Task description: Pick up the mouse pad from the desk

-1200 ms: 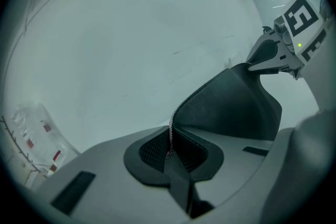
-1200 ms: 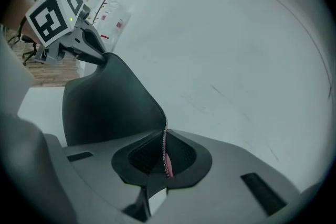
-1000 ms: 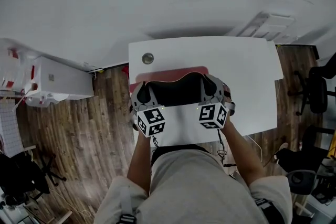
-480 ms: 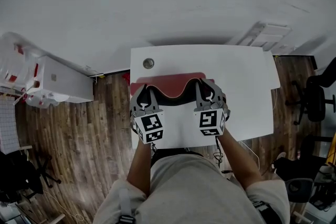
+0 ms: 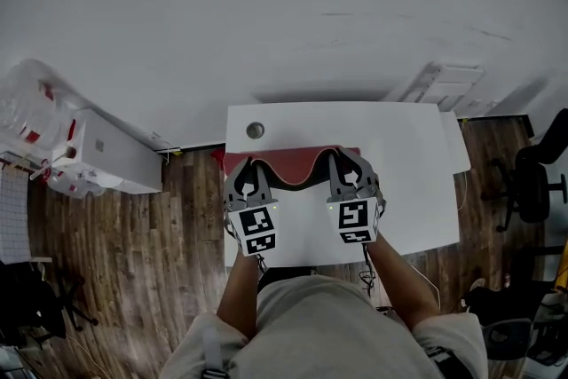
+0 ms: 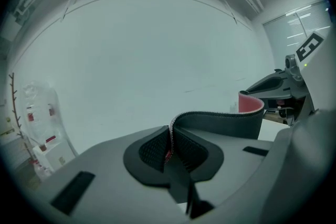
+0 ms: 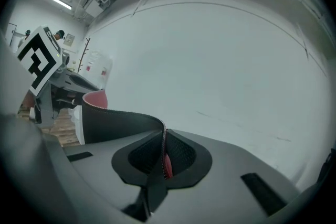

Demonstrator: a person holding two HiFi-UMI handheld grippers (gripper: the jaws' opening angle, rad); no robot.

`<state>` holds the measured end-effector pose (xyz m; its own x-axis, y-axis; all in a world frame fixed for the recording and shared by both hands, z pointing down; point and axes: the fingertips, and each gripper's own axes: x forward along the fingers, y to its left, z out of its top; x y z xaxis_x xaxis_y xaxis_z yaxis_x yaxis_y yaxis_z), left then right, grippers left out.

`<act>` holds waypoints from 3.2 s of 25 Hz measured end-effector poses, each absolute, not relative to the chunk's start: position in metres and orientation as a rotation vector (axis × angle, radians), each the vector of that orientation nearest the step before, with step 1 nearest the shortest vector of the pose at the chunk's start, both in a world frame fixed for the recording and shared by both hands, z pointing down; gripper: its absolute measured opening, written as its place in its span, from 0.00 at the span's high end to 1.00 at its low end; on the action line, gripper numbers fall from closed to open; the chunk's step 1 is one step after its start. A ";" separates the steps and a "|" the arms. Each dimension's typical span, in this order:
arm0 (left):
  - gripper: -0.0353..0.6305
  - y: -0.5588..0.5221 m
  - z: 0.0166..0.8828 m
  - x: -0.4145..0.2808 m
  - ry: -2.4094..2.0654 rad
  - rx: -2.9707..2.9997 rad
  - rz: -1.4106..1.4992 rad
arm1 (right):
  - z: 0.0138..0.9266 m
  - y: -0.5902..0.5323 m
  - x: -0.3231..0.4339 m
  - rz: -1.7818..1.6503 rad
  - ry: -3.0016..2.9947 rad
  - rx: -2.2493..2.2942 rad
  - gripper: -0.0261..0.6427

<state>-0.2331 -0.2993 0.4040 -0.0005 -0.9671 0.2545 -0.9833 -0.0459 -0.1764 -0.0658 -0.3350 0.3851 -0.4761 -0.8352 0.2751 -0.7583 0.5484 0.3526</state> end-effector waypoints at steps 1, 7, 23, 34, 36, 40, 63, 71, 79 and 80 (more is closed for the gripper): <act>0.90 -0.299 0.399 -0.232 -2.132 2.191 0.461 | 0.382 -0.334 -0.067 -0.250 -2.393 1.297 0.88; 0.90 -0.299 0.383 -0.233 -2.154 2.204 0.411 | 0.364 -0.332 -0.073 -0.266 -2.448 1.309 0.88; 0.90 -0.303 0.300 -0.223 -2.288 2.299 0.307 | 0.297 -0.334 -0.054 -0.355 -2.533 1.419 0.88; 0.90 -0.243 0.224 -0.180 -2.322 2.391 0.084 | 0.226 -0.271 -0.036 -0.458 -2.714 1.348 0.88; 0.90 -0.220 0.221 -0.171 -2.298 2.385 0.048 | 0.221 -0.249 -0.030 -0.454 -2.747 1.312 0.88; 0.90 -0.177 0.222 -0.162 -2.279 2.399 0.055 | 0.217 -0.208 -0.027 -0.454 -2.791 1.265 0.88; 0.90 -0.058 0.247 -0.147 -2.119 2.485 0.079 | 0.239 -0.087 -0.027 -0.358 -2.748 1.333 0.88; 0.90 -0.022 0.251 -0.195 -2.039 2.555 0.109 | 0.242 -0.044 -0.051 -0.308 -2.642 1.504 0.88; 0.90 0.008 0.278 -0.218 -1.924 2.584 0.166 | 0.270 -0.005 -0.068 -0.218 -2.540 1.601 0.88; 0.90 0.012 0.279 -0.221 -1.918 2.587 0.160 | 0.271 -0.001 -0.072 -0.216 -2.535 1.600 0.88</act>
